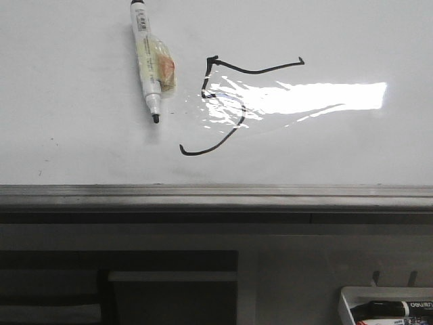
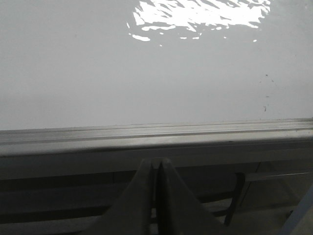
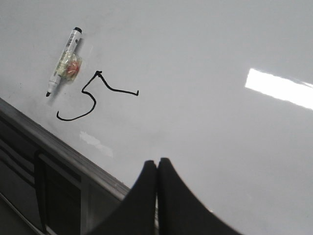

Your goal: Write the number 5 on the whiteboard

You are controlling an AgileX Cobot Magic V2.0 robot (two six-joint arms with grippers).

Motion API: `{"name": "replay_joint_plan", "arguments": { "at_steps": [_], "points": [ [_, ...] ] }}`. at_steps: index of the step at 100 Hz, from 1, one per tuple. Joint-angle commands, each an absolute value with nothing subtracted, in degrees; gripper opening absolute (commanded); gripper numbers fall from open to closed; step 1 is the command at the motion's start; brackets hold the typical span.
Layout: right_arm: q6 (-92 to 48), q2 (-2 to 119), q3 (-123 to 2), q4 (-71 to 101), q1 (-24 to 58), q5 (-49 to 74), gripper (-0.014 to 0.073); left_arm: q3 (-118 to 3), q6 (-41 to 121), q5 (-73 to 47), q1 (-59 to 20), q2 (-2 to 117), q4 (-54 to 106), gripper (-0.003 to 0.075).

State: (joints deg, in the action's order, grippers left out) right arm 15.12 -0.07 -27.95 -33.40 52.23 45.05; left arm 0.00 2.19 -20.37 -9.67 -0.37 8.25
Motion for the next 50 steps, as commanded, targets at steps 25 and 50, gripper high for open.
{"name": "replay_joint_plan", "arguments": {
  "at_steps": [25,50],
  "points": [
    [15.09,1.23,-29.01,-35.54,51.87,41.55,-0.0061,1.25,1.5,-16.21,-9.37,-1.92,10.06,-0.002],
    [15.09,1.23,-29.01,-35.54,51.87,41.55,-0.0062,1.25,1.5,-16.21,-9.37,-1.92,10.06,-0.002]
  ]
}}
